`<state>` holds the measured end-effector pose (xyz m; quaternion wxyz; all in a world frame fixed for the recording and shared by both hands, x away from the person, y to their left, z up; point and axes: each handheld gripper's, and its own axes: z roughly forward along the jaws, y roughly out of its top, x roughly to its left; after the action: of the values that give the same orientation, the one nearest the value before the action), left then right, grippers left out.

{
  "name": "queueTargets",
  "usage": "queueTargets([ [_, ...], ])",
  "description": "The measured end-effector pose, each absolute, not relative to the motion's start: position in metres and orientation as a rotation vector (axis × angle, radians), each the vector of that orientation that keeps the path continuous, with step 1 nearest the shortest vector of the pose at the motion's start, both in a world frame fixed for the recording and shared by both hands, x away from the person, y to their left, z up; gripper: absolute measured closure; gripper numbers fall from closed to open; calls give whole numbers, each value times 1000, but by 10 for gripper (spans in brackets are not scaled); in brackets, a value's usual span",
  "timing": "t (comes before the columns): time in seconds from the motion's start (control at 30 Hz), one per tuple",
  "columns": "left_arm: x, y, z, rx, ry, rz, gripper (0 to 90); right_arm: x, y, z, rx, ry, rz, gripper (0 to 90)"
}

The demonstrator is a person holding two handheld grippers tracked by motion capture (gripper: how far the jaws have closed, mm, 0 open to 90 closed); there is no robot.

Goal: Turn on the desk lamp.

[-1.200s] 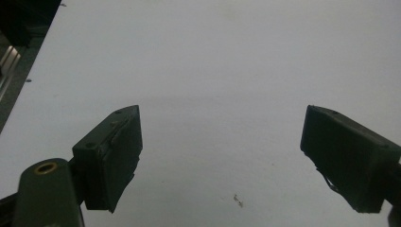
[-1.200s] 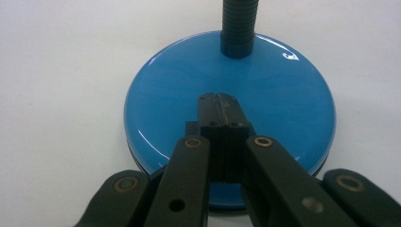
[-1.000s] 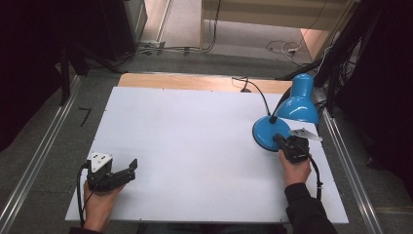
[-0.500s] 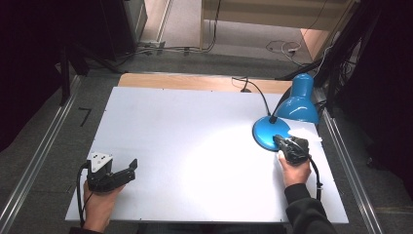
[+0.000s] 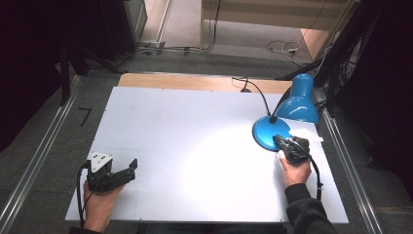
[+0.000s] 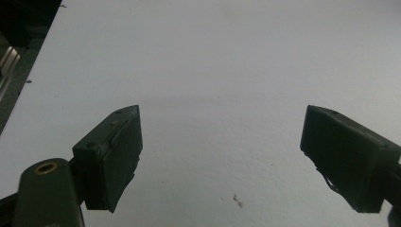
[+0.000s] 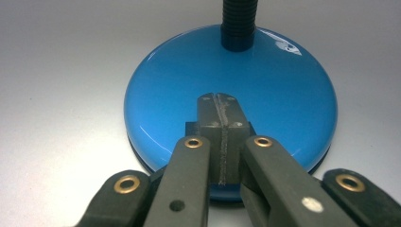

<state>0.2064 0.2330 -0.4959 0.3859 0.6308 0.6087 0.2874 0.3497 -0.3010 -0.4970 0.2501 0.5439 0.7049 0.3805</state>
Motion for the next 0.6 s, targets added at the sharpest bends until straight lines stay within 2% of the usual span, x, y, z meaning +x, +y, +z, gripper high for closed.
queueTargets([
  [0.07, 206, 233, -496, 1609, 1551, 731, 141, 350, -302, -497, 1486, 1919, 1043, 879],
  [0.23, 206, 233, -496, 1608, 1551, 732, 141, 350, -302, -496, 1481, 1918, 1037, 780],
  [0.43, 207, 233, -496, 1607, 1551, 727, 141, 350, -306, -494, 1496, 1865, 1036, 491],
  [0.5, 207, 233, -496, 1609, 1551, 726, 141, 351, -307, -494, 1518, 1842, 1024, 346],
  [0.6, 207, 233, -496, 1609, 1551, 729, 141, 354, -310, -494, 1572, 1835, 1013, 223],
])
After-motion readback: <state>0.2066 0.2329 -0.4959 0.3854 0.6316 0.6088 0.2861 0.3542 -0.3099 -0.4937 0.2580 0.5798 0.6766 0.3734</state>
